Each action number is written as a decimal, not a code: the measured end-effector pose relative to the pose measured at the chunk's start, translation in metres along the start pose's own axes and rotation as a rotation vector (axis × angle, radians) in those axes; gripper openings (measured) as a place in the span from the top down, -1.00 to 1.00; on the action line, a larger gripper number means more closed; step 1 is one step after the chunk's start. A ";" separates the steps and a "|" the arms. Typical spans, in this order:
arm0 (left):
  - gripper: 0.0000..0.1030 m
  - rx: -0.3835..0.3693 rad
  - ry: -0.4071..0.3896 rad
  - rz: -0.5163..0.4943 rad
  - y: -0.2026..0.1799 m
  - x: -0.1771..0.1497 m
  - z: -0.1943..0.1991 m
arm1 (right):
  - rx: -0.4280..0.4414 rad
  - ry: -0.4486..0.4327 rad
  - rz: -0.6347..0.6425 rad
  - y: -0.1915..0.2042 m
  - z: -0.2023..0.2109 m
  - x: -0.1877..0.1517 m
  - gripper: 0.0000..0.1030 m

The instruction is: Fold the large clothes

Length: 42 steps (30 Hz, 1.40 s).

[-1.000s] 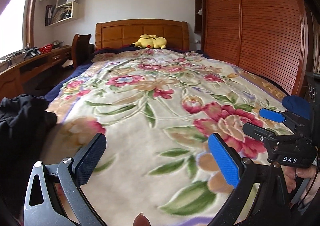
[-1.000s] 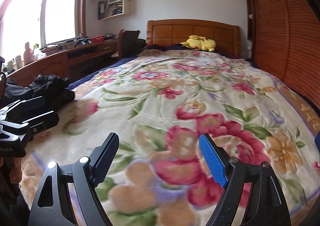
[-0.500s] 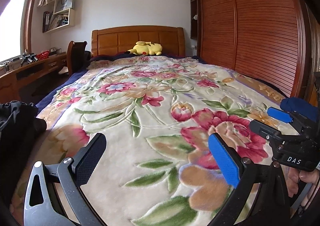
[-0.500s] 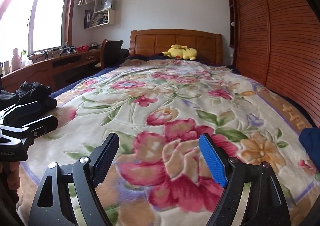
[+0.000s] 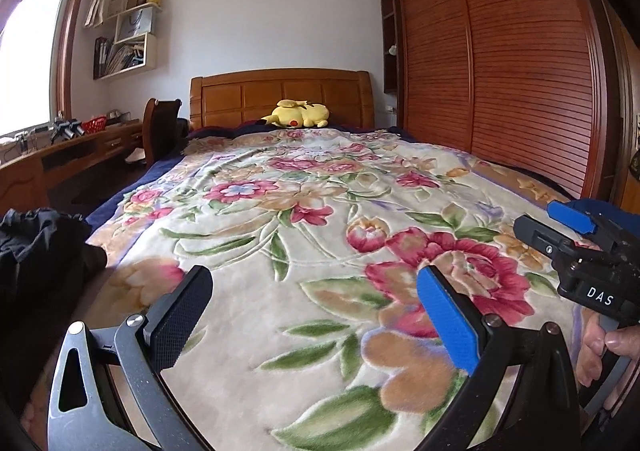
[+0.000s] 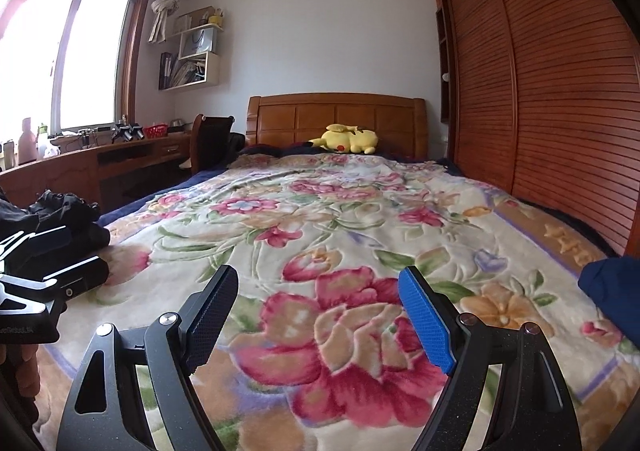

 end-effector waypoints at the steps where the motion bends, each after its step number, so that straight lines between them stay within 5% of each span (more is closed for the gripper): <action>1: -0.99 0.003 0.002 0.006 0.002 -0.001 0.000 | 0.003 0.001 0.000 0.000 -0.002 0.000 -0.63; 42: -0.99 0.014 0.015 0.024 0.013 -0.004 -0.004 | 0.004 -0.004 0.003 -0.006 -0.009 0.002 -0.63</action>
Point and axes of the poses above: each gripper's, at about its wrist camera, not at the fingertips, and z roughly against the way its jaws point, y to its left, x to its top, the point moved 3 cm from there along -z, roughly the way its jaws point, and after that the axes turned 6 degrees about y, right-handed, at the moved point
